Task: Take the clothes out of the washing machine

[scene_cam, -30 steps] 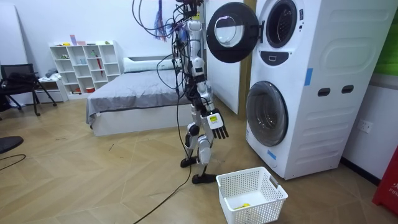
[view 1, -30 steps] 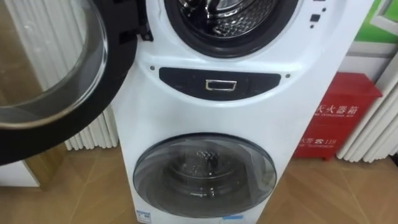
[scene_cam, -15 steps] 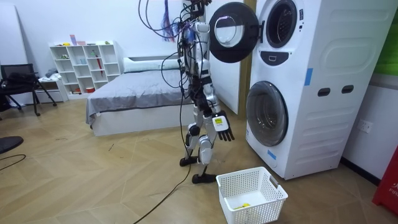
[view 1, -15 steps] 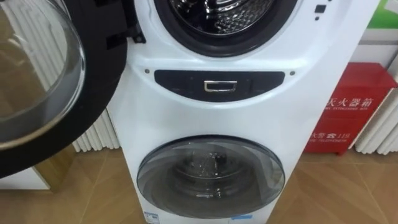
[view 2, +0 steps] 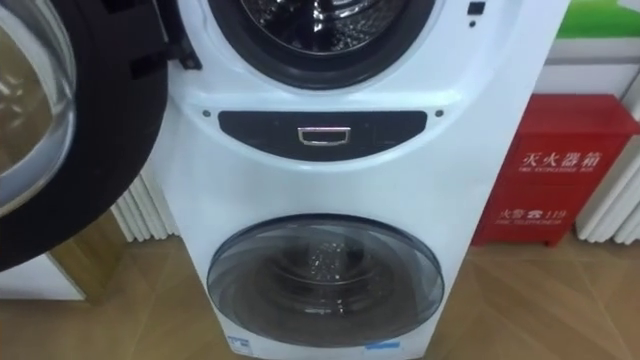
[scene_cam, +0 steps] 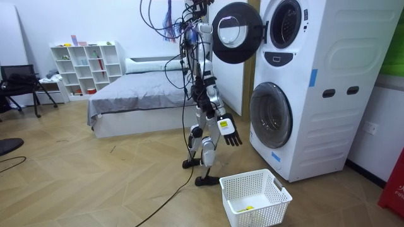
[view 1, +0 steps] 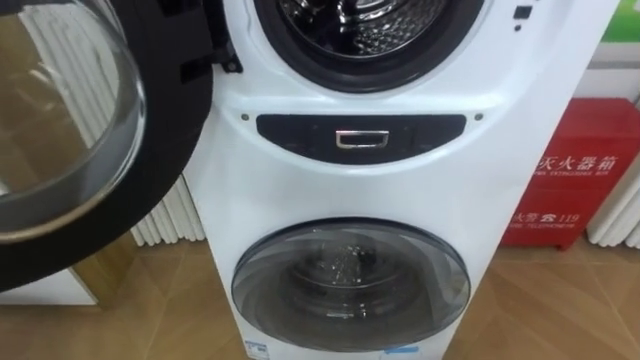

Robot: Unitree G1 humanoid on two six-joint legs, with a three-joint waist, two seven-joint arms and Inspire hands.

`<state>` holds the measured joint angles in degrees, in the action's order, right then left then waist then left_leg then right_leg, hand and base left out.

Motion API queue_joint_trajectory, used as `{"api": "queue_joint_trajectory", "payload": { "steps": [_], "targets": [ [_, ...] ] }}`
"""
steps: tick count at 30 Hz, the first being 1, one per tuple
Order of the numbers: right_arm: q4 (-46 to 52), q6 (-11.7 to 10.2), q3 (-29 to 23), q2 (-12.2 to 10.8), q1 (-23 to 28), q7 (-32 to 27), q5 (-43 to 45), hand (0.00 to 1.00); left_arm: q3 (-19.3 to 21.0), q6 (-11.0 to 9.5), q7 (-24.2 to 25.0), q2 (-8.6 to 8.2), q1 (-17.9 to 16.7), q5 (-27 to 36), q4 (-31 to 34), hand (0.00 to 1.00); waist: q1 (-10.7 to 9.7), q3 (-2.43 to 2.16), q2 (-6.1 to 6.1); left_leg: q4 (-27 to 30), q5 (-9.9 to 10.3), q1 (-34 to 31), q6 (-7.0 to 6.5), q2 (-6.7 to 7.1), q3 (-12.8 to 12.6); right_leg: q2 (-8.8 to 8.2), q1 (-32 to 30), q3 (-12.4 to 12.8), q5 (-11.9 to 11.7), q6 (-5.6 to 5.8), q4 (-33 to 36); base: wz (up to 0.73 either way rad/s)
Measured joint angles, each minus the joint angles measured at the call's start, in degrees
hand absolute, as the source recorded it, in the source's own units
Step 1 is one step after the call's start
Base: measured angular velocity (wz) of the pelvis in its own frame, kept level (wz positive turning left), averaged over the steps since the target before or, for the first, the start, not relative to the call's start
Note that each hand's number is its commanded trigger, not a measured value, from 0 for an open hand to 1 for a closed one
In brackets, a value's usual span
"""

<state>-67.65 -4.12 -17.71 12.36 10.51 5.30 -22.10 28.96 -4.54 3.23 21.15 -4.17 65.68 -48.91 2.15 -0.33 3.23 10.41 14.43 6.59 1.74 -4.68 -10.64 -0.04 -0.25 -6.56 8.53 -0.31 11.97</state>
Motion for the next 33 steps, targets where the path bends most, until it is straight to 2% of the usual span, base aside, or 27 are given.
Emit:
{"api": "queue_joint_trajectory", "payload": {
  "steps": [1, 3, 6, 10, 15, 18, 20, 23, 27, 29, 33],
  "targets": [
    [1.49, 0.19, -0.16, 0.0, 1.06, 0.22, 0.02, 0.0, 0.68, 0.36, 0.16, 0.25, -0.1, 0.01, 1.94, 0.0, 0.16, -0.05, 0.18, 0.0, 0.0, -0.02, 0.0, 0.0, -0.01, -0.01, -0.06, -0.01, 0.01, 0.01, 0.02, -0.05],
    [1.86, 0.44, -1.06, 0.2, 1.35, 0.75, 0.04, 0.0, 1.08, 1.01, 0.37, 1.88, -0.15, 0.0, 4.47, 0.0, 0.8, -0.1, 0.21, 0.01, -0.01, 0.08, 0.01, -0.08, 0.0, 0.08, -0.23, -0.02, 0.01, 0.0, 0.25, -0.08],
    [2.44, 0.48, -1.77, 1.12, 2.21, 0.99, 0.32, 0.0, 1.31, 1.88, 1.2, 6.76, 2.18, -0.51, 5.93, 0.0, 1.39, 0.02, 0.02, 0.0, -0.01, 0.72, 0.01, -0.12, 0.02, 0.11, 0.45, -0.04, 0.0, 0.0, 0.23, 0.0],
    [3.79, 0.65, -2.16, 1.3, 3.14, 1.26, 0.42, 0.0, 2.73, 2.08, 1.4, 9.3, 2.65, -1.28, 9.52, 0.0, 1.61, 0.14, -0.05, -0.17, 0.0, 1.3, 0.01, -0.02, -0.16, 0.11, 1.29, 0.19, 0.0, 0.0, -0.18, 0.0],
    [4.74, 2.35, -2.41, 2.13, 5.39, 2.69, -0.06, 0.0, 3.48, 3.19, 1.94, 12.2, 3.63, -1.03, 10.93, 0.0, 2.79, 0.1, 0.15, -0.51, 0.03, 1.21, -0.01, 0.02, 0.05, 0.13, 1.3, 0.07, -0.08, 0.08, -0.31, 0.02],
    [5.36, 2.88, -6.48, 2.57, 6.83, 3.62, 0.03, 0.0, 6.25, 4.22, 1.89, 15.11, 4.2, -0.71, 11.18, 0.0, 3.26, 0.05, 0.6, -0.52, 0.03, 1.1, 0.0, -0.02, 0.04, 0.21, 1.14, 0.17, -0.09, 0.06, -0.28, 0.0],
    [5.41, 2.9, -6.81, 4.13, 7.66, 3.62, 0.07, 0.0, 6.98, 4.3, 1.1, 17.48, 6.06, 0.04, 11.18, 0.0, 4.07, 0.05, 1.08, -0.59, 0.03, 1.19, 0.0, -0.01, -0.12, 0.22, 1.1, 0.31, -0.09, 0.06, -0.27, 0.0],
    [5.4, 2.95, -6.79, 5.29, 7.42, 3.75, 0.86, 0.0, 6.84, 4.31, 0.57, 20.36, 8.16, -0.2, 11.21, 0.0, 4.39, 0.13, 1.4, -0.6, 0.03, 1.07, 0.0, -0.02, -0.07, 0.22, 1.05, 0.27, -0.09, 0.06, -0.29, 0.0],
    [5.42, 2.97, -6.84, 5.41, 7.69, 4.59, 4.17, 0.0, 7.01, 4.4, -0.58, 21.36, 11.27, -1.19, 14.47, 0.0, 5.63, -0.04, 1.08, -0.59, 0.03, 0.9, 0.0, 0.0, 0.02, 0.16, 1.01, 0.21, -0.09, 0.06, -0.31, 0.0],
    [5.44, 3.02, -6.79, 5.34, 7.61, 5.52, 5.54, 0.0, 6.92, 4.39, -0.59, 21.91, 13.87, -1.24, 17.53, 0.0, 5.98, -0.25, 0.46, -0.59, 0.03, 0.89, -0.01, 0.05, 0.03, 0.08, 1.04, 0.14, -0.1, 0.08, -0.33, 0.0],
    [6.16, 3.13, -6.72, 5.24, 7.59, 6.74, 6.83, 0.0, 7.0, 4.29, -0.43, 23.67, 15.58, -1.17, 23.17, 0.0, 5.34, -0.17, 0.32, -0.47, 0.03, 0.96, -0.01, 0.05, 0.26, 0.08, 1.27, 0.04, -0.11, 0.11, -0.56, 0.0]
  ]
}}
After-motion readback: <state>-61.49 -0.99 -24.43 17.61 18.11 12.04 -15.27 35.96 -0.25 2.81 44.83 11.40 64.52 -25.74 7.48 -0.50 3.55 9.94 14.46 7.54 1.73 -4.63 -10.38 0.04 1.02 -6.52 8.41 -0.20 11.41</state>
